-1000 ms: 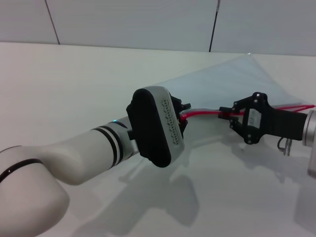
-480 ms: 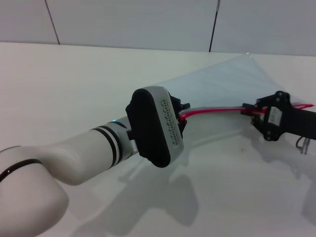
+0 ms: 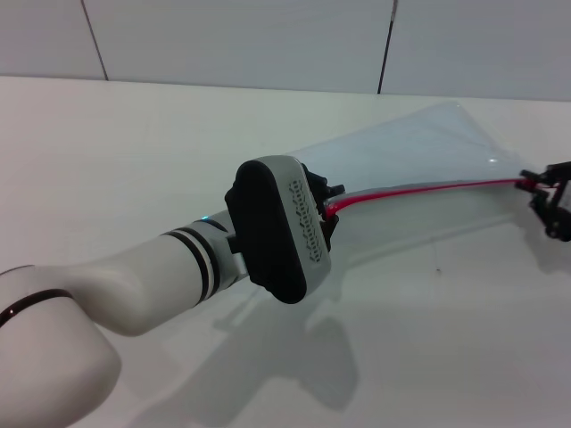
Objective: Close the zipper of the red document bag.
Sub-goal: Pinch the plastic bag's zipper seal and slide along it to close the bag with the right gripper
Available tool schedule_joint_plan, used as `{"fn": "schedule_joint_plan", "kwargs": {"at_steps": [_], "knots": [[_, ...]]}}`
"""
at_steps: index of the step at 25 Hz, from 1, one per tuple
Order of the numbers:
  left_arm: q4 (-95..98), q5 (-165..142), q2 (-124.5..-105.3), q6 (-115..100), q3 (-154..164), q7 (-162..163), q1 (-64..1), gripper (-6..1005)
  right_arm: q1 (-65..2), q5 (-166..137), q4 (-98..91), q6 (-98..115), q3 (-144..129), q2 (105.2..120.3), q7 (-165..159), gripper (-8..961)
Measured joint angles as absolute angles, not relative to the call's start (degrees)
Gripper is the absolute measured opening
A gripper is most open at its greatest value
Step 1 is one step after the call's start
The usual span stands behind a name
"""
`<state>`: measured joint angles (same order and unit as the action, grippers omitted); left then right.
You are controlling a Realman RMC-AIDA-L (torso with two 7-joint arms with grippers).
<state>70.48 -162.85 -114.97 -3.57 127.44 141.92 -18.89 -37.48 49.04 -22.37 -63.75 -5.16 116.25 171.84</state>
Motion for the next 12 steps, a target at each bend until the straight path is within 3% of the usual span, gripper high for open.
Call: {"fn": "schedule_joint_plan", "kwargs": {"at_steps": [12], "knots": [[68.45,-162.85,-115.37,1.49,127.3,141.16,-18.61,170,-38.04,51.15,-22.94,-52.1,7.55,116.32,171.83,181]]}}
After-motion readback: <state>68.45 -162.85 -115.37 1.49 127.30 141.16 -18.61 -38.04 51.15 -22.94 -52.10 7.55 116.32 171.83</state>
